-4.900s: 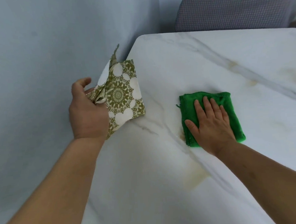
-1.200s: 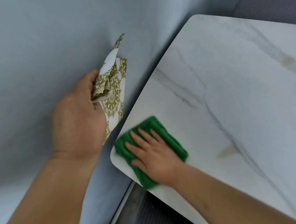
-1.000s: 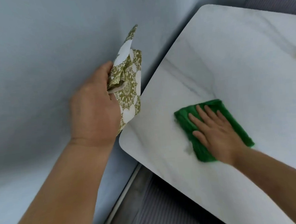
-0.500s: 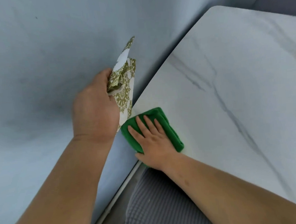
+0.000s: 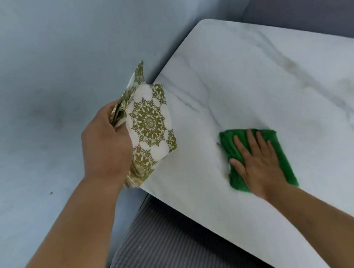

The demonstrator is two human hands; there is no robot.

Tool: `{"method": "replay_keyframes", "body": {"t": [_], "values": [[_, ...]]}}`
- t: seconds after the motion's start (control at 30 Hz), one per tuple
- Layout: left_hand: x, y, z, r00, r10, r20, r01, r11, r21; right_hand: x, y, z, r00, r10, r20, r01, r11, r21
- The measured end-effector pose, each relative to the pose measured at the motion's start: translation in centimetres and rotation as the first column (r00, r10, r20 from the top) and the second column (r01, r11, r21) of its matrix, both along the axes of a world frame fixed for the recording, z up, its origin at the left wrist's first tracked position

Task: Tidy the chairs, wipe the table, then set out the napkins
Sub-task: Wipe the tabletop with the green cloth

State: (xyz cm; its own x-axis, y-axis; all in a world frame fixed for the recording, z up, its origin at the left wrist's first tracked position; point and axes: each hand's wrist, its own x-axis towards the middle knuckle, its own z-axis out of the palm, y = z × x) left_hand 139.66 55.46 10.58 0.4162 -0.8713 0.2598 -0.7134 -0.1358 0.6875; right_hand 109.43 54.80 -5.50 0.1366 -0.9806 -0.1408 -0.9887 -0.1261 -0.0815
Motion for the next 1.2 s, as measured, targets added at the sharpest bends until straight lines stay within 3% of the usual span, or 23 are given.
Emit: {"method": "replay_keyframes", "body": {"t": [0.13, 0.23, 0.3, 0.4, 0.5, 0.57, 0.63, 0.7, 0.77, 0.87, 1.0, 1.07, 1.13, 1.2], "values": [[0.3, -1.4, -1.3, 0.998, -0.004, 0.067, 0.007, 0.999, -0.042, 5.3, -8.0, 0.2, 0.972, -0.216, 0.09, 0.217, 0.976, -0.005], [1.2, -2.6, -1.5, 0.996, 0.008, 0.094, 0.001, 0.996, -0.095, 12.2, -6.0, 0.2, 0.979, 0.068, 0.191, -0.066, 0.998, -0.018], [1.3, -3.7, -1.6, 0.997, 0.011, 0.083, -0.004, 0.996, -0.091, 13.9, -1.0, 0.4, 0.924, 0.291, 0.246, -0.295, 0.955, -0.023], [1.3, -4.7, -2.0, 0.999, -0.02, 0.038, 0.022, 0.998, -0.061, 10.3, 3.9, 0.7, 0.887, 0.39, 0.247, -0.395, 0.918, -0.03], [2.1, -5.4, -2.9, 0.998, -0.065, 0.013, 0.065, 0.996, -0.059, 4.6, -0.1, 0.5, 0.958, 0.258, 0.121, -0.254, 0.966, -0.048], [2.9, -5.4, -3.5, 0.996, -0.089, 0.004, 0.089, 0.994, -0.062, 2.6, -6.0, 0.3, 0.998, 0.046, 0.051, -0.045, 0.999, -0.025], [3.6, -5.1, -3.9, 0.992, -0.128, 0.007, 0.129, 0.989, -0.067, 3.0, -11.9, -0.2, 0.984, -0.176, 0.033, 0.177, 0.984, -0.032], [4.2, -4.8, -4.1, 0.992, -0.126, 0.022, 0.128, 0.988, -0.086, 5.7, -16.1, -0.3, 0.957, -0.281, 0.076, 0.284, 0.958, -0.034], [4.1, -5.0, -3.9, 0.993, -0.119, 0.011, 0.119, 0.987, -0.111, 10.2, -17.0, -0.3, 0.971, -0.205, 0.125, 0.211, 0.977, -0.036], [3.5, -5.3, -2.7, 0.993, -0.112, -0.038, 0.104, 0.981, -0.162, 15.5, -10.1, 0.6, 0.976, 0.133, 0.172, -0.123, 0.99, -0.066], [1.8, -6.4, -2.6, 0.986, -0.08, -0.148, 0.054, 0.984, -0.172, 9.8, 4.1, 0.1, 0.931, 0.321, 0.175, -0.323, 0.946, -0.016], [1.4, -7.4, -3.0, 0.944, -0.02, -0.329, -0.022, 0.992, -0.123, 3.7, 4.3, 0.6, 0.963, 0.252, 0.096, -0.252, 0.968, -0.015], [0.6, -8.2, -4.5, 0.868, 0.043, -0.495, -0.058, 0.998, -0.013, -0.6, 0.1, 1.0, 0.999, 0.04, 0.028, -0.039, 0.999, -0.025], [-0.6, -8.3, -6.4, 0.866, 0.074, -0.495, -0.031, 0.995, 0.094, -1.6, -5.2, 0.8, 0.976, -0.219, 0.001, 0.219, 0.975, -0.028]]}}
